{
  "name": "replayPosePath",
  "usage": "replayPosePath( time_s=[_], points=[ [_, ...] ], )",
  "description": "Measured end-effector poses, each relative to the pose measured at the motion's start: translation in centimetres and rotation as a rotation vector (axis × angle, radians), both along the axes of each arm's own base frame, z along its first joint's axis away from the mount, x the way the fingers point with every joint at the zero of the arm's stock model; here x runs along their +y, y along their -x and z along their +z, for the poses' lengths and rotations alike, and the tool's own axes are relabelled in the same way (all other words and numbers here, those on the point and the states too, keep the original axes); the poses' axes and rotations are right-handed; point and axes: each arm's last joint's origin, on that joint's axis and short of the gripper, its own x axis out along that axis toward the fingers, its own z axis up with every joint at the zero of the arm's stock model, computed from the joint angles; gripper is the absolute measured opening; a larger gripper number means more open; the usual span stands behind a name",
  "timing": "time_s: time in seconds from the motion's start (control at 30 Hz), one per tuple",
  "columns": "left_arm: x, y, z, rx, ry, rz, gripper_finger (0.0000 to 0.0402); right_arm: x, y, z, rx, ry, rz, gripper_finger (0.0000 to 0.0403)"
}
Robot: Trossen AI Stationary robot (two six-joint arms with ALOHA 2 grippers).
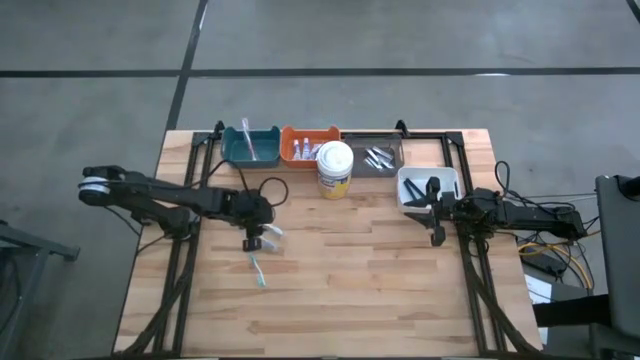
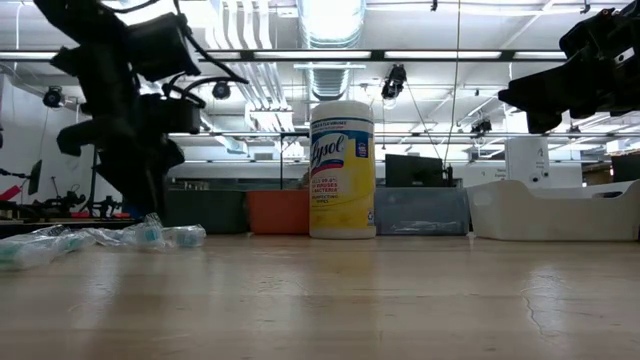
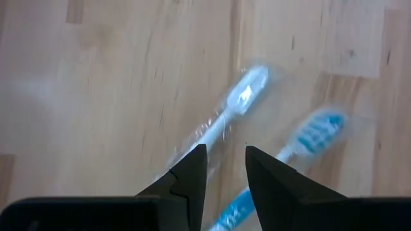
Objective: Pick & Place Travel size toiletries
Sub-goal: Put the top blue toothbrush into the blue bin
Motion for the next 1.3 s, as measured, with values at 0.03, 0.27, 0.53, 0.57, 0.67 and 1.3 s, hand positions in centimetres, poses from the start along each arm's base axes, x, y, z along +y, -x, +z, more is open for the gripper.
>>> replayPosePath(
  time_s=[0.03, 0.27, 0.53, 0.57, 0.67, 1.3],
  points=[
    [0.0, 0.0, -0.2, -0.013, 0.0, 0.0, 0.0113, 0.0, 0.0, 0.0, 0.0, -0.002, 0.0, 0.0126],
    [0.0, 0.6, -1.7, -0.022, -0.007, -0.006, 0.0113, 0.0, 0.0, 0.0, 0.0, -0.001, 0.0, 0.0117],
    [0.0, 1.1, -2.5, -0.032, -0.016, 0.0, 0.0113, 0.0, 0.0, 0.0, 0.0, -0.001, -0.001, 0.0122],
    [0.0, 1.0, -2.5, -0.035, -0.016, 0.0, 0.0113, 0.0, 0.0, 0.0, 0.0, -0.001, 0.0, 0.0123],
    [0.1, 1.0, -2.5, -0.036, -0.039, -0.015, 0.0113, 0.0, 0.0, 0.0, 0.0, 0.0, 0.0, 0.0126],
    [0.4, -0.1, -1.2, -0.089, -0.154, -0.029, 0.0113, 0.0, 0.0, 0.0, 0.0, 0.0, 0.0, 0.0116]
  ],
)
